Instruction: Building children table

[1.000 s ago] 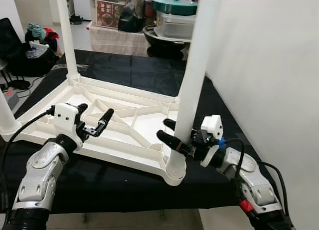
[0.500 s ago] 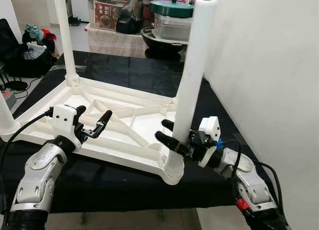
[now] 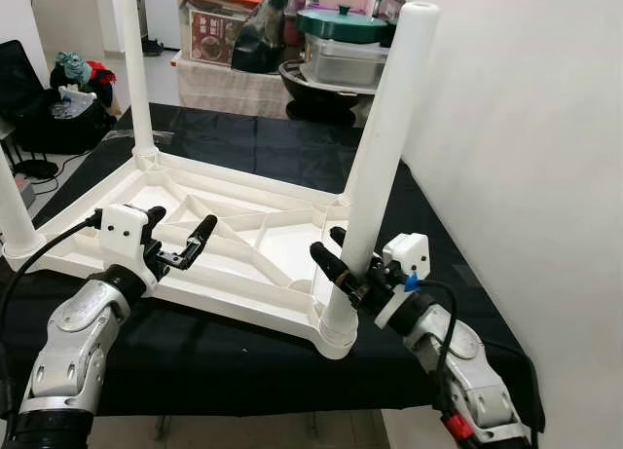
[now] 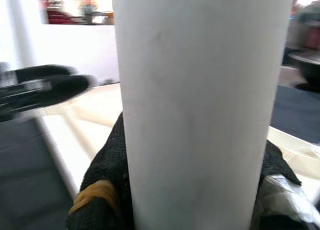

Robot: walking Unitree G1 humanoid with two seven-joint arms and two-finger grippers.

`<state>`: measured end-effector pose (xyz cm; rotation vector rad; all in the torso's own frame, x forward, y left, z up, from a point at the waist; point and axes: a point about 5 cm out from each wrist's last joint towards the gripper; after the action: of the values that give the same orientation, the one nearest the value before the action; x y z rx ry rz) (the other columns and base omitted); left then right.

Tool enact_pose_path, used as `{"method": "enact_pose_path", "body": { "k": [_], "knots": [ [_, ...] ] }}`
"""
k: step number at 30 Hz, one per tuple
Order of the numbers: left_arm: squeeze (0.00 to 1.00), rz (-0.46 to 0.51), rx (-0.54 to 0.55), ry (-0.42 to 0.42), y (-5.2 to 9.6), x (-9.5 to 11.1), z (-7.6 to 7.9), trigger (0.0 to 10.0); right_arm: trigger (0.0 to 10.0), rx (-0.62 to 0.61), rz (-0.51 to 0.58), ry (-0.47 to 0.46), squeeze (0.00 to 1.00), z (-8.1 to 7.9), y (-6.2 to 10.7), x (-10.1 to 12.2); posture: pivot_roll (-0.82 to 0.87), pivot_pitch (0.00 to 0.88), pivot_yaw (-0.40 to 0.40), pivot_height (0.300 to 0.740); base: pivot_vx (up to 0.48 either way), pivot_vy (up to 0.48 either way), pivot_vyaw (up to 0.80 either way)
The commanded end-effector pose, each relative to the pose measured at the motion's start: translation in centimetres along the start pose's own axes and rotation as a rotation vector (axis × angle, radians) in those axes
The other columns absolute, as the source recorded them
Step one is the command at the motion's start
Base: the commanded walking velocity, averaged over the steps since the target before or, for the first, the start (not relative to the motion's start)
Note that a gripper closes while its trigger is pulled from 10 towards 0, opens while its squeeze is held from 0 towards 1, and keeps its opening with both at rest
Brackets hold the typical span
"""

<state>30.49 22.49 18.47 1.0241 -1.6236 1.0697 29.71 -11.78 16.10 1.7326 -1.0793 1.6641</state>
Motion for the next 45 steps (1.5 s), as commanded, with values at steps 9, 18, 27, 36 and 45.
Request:
{"method": "enact_pose_path", "body": {
  "k": [9, 18, 27, 36, 45],
  "knots": [
    [0.83, -0.001, 0.007, 0.016, -0.3, -0.3, 0.2, 10.0, 0.0, -0.692, -0.344, -0.063, 0.00, 6.6, 4.5, -5.7, 0.13, 0.000, -0.138, 0.740, 0.000, 0.000, 0.00],
    [0.83, 0.000, 0.019, 0.013, -0.3, -0.3, 0.1, 10.0, 0.0, -0.804, -0.349, -0.011, 0.00, 6.5, 5.0, -5.9, 0.13, 0.000, -0.139, 0.740, 0.000, 0.000, 0.00],
    [0.84, -0.005, 0.036, 0.000, -0.3, -0.4, -0.2, 10.0, 0.0, -0.977, -0.375, 0.043, 0.00, 7.3, 5.7, -6.0, 0.13, 0.000, -0.141, 0.740, 0.000, 0.000, 0.00],
    [0.84, -0.010, 0.058, -0.008, -0.3, -0.5, -0.5, 10.0, 0.0, -1.151, -0.351, 0.061, 0.00, 8.0, 6.4, -5.4, 0.13, 0.000, -0.139, 0.740, 0.000, 0.000, 0.00],
    [0.84, -0.010, 0.057, -0.010, -0.5, -0.5, -0.7, 10.0, 10.0, -1.044, -0.310, 0.055, 1.00, 7.4, 5.7, -4.8, 0.12, 0.000, -0.128, 0.740, 0.000, 0.000, 0.00]
  ]
}}
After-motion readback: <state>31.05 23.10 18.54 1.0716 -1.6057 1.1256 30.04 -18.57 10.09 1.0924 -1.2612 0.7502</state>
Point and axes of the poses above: a point about 5 cm out from each wrist's last joint towards the gripper, its own y axis pointing back from the gripper into the wrist, its own x axis along the axis of the wrist's last joint, z = x × y, and after that the axes turned 6 degrees about -y, right-handed
